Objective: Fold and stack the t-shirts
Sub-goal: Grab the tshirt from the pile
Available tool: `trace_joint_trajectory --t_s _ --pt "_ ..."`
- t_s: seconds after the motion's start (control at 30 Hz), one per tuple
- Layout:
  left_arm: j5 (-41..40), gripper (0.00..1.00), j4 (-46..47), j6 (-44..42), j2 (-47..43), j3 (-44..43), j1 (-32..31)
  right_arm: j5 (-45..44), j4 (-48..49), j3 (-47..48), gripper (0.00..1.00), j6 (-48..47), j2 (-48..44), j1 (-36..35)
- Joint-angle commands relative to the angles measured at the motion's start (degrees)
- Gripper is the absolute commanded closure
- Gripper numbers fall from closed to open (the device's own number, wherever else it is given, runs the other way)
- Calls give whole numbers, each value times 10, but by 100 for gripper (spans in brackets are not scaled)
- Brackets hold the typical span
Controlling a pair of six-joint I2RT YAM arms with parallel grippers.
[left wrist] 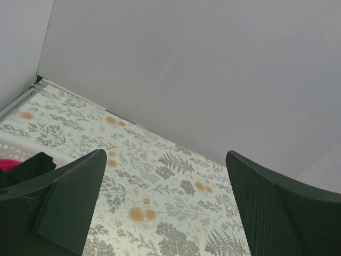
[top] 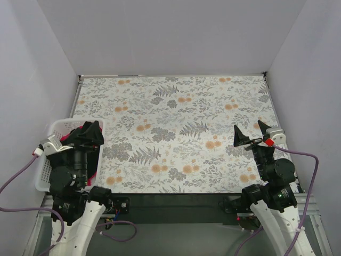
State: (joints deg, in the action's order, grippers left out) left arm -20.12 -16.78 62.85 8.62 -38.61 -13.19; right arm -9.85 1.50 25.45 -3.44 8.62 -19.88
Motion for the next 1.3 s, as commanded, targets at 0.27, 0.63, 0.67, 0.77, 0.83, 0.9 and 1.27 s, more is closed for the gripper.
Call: trace_joint_trajectory --t_s 0.27,0.63,0.67,0.77,0.83,0.9,1.27 --pt "-38 2 -63 107 161 -51 4 17 25 9 2 61 5 3" --pt "-17 2 -262 131 561 -246 15 37 25 -14 2 97 -14 2" --pt "-20 2 -270 131 579 -261 24 35 25 -14 2 97 -14 3" --pt "-19 2 -279 127 621 -271 93 30 25 -14 2 96 -19 1" --pt "-22 2 -276 122 634 -272 153 30 24 -14 2 96 -21 2" --pt "-26 2 -269 118 646 -270 184 30 24 -18 2 97 -21 0" --pt "-38 2 -203 135 716 -231 256 31 25 -24 2 105 -8 -6"
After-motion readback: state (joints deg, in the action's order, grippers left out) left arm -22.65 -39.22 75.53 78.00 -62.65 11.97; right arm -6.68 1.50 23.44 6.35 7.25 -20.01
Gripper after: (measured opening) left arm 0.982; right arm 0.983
